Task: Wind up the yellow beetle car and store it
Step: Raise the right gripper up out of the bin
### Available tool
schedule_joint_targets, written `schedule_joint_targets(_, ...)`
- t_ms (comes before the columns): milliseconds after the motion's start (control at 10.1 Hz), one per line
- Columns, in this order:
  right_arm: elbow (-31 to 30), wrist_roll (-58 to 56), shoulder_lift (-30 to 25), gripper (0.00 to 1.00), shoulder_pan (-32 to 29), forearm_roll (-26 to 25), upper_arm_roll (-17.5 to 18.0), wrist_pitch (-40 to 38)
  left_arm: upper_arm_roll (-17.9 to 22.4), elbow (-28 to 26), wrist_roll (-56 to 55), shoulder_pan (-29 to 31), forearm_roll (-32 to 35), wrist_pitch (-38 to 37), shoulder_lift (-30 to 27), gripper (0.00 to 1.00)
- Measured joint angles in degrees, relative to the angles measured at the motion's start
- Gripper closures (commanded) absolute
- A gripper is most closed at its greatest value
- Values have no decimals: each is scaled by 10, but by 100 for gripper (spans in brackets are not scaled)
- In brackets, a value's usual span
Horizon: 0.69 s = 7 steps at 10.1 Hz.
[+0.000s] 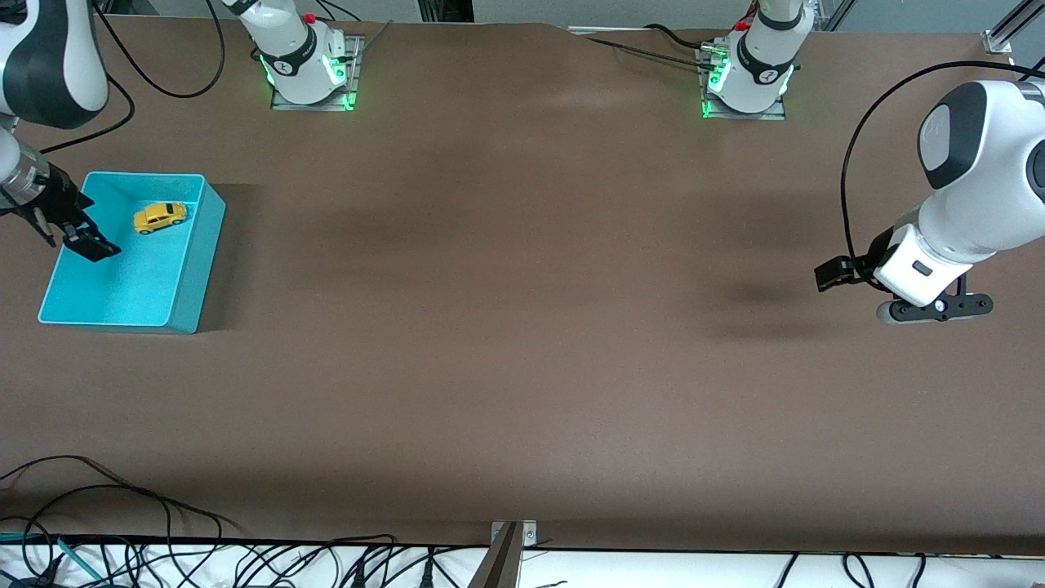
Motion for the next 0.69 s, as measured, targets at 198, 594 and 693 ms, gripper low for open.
schedule_joint_targets(198,9,0,-12,0,2,0,21,-16,0,0,0,0,0,0,0,0)
schedule_joint_targets(594,69,-90,-38,0,20,52,14,-97,0,0,0,0,0,0,0,0)
schedule_joint_targets(693,98,-147,-41,0,28,68,-1,-130,0,0,0,0,0,0,0,0)
